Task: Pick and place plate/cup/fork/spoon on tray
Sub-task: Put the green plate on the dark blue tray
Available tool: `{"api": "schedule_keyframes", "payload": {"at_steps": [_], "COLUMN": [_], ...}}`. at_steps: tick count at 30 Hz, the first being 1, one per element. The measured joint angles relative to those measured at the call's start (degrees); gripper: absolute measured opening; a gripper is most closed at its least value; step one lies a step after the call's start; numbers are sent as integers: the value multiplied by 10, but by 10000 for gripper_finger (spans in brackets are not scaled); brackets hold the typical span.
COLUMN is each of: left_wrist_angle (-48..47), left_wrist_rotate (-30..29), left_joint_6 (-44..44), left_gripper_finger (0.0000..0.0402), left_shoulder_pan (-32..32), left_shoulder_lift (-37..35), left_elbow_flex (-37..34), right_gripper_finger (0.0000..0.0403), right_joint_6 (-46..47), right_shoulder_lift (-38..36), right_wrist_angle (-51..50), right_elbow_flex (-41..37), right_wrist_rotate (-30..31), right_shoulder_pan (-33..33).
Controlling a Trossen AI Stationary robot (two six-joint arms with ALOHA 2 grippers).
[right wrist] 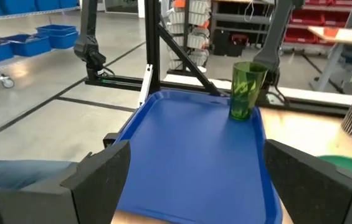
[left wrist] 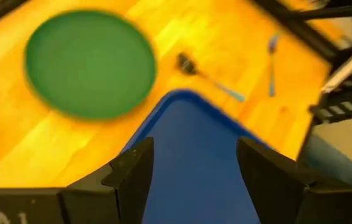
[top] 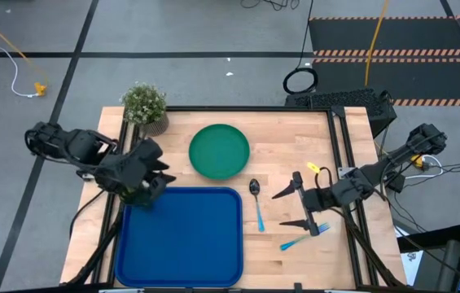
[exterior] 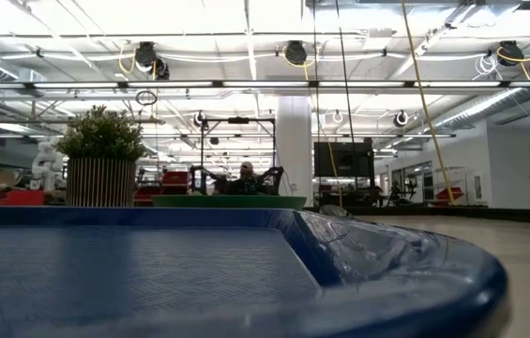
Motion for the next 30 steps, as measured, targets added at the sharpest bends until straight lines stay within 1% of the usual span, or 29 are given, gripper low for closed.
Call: {"api": "schedule_keyframes", "payload": {"at_steps": [6,10,15,23,30], "left_wrist_angle": [121,155,156,146,123], "left_wrist_rotate": [1,1,2,42,41], "left_joint_6": [126,187,209,254,352], "left_gripper_finger": [232,232,232,232,232], "left_shoulder_pan": [26,53,97,149,192], "left_shoulder_lift": [24,44,79,165,254], "left_elbow_flex": [0,0,0,0,0], "right_gripper_finger": [357,357,357,357,357], "right_joint_6": [34,51,54,36,9], "right_shoulder_lift": [0,0,0,0,0], "right_wrist_angle": [-16,-33,-49,-54,-67], "right_elbow_flex": [0,0,0,0,0], "right_wrist_rotate": [1,1,1,1,0], "right_shoulder_pan": [0,0,0,-1,-1]}}
